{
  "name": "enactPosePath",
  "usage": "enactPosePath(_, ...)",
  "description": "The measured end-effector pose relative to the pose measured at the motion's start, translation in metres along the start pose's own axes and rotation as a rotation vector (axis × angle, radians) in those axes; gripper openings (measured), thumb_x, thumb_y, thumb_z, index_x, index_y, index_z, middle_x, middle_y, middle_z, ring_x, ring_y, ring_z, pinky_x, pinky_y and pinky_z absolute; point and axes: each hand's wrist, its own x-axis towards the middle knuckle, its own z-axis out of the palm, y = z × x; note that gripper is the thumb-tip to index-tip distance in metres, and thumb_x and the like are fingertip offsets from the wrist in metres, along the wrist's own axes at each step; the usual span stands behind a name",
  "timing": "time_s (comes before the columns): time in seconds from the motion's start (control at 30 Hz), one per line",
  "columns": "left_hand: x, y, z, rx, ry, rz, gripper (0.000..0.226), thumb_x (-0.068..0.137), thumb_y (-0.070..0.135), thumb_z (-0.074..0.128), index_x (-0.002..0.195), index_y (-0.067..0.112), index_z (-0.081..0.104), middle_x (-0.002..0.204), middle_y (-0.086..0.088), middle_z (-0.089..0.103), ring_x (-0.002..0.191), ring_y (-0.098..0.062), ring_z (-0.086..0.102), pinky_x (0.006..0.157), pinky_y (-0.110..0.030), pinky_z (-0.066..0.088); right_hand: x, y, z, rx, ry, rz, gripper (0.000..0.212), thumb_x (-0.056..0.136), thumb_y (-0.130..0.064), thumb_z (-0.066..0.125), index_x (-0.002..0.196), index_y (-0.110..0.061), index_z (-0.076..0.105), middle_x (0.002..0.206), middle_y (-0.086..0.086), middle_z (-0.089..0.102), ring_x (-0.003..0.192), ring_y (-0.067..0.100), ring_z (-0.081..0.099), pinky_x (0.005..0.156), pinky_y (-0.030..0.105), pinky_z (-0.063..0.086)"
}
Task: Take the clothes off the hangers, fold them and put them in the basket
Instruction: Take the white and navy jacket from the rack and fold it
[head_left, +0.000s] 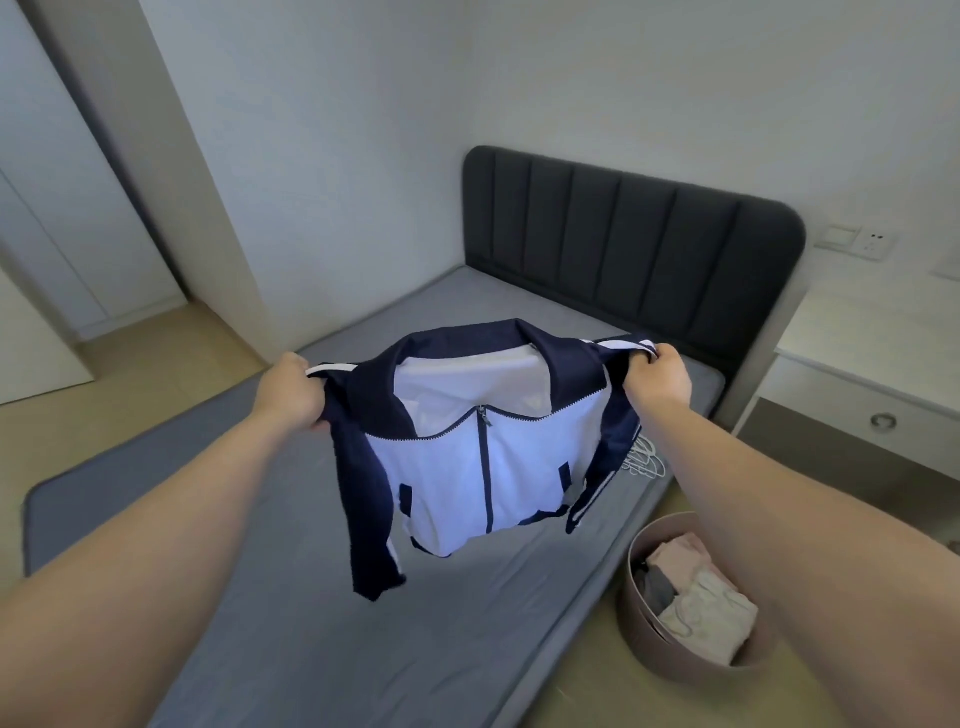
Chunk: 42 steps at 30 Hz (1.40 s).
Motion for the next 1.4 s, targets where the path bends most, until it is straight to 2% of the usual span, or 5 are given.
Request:
enactPosePath(0.2, -0.030, -0.002, 0.014, -0.515, -0.197, -0.250, 0.022, 0.099, 0.019, 0.042, 0.112, 0.013, 0.059, 0.105, -0.002, 0.059, 0.093, -0.023, 0.061, 0.077, -0.048, 0.060, -0.006, 0.017, 0.000, -0.238, -0.117, -0.008, 0.033, 0.100, -0.033, 0.036, 0.101, -0.009, 0.057, 0.097, 0.012, 0.058, 0.088, 0.032, 0.052, 0.075, 0.032, 0.038)
enactPosePath(0.5, -0.040, -0.054, 0.028, -0.352, -0.417, -0.340, 0.039, 0.093, 0.045, 0.051, 0.099, 0.011, 0.069, 0.096, -0.010, 0.073, 0.086, -0.029, 0.067, 0.076, -0.041, 0.057, -0.018, 0.040, 0.002, -0.512, -0.500, -0.113, 0.033, 0.087, -0.033, 0.061, 0.059, -0.018, 0.052, 0.064, -0.003, 0.052, 0.074, 0.022, 0.049, 0.065, 0.035, 0.039)
enactPosePath(0.97, 0.009, -0.042, 0.075, 0.938, -1.136, -0.372, 0.027, 0.101, 0.030, 0.041, 0.101, 0.017, 0.065, 0.124, -0.009, 0.065, 0.090, -0.020, 0.057, 0.083, -0.026, 0.041, 0.021, 0.067, 0.057, -0.476, -1.379, 0.794, 0.022, 0.096, -0.024, 0.062, 0.094, -0.012, 0.080, 0.110, 0.009, 0.074, 0.094, 0.024, 0.072, 0.089, 0.039, 0.054)
enactPosePath(1.23, 0.145, -0.036, 0.170, 0.588, -0.164, -0.418, 0.051, 0.099, 0.048, 0.041, 0.117, 0.005, 0.062, 0.119, -0.017, 0.062, 0.107, -0.037, 0.060, 0.079, -0.037, 0.042, 0.174, 0.069, 0.170, -0.354, -0.919, 0.404, 0.047, 0.098, -0.051, 0.051, 0.111, -0.007, 0.062, 0.106, 0.007, 0.070, 0.092, 0.023, 0.066, 0.071, 0.031, 0.054)
enactPosePath(1.4, 0.242, -0.055, 0.283, 0.393, 0.023, -0.322, 0.075, 0.093, 0.038, 0.059, 0.148, 0.002, 0.022, 0.155, -0.021, 0.014, 0.140, -0.039, 0.028, 0.110, -0.050, 0.034, 0.295, 0.115, 0.284, -0.308, -0.539, 0.145, 0.050, 0.098, -0.041, 0.051, 0.135, -0.008, 0.049, 0.128, 0.013, 0.058, 0.119, 0.033, 0.055, 0.093, 0.034, 0.041)
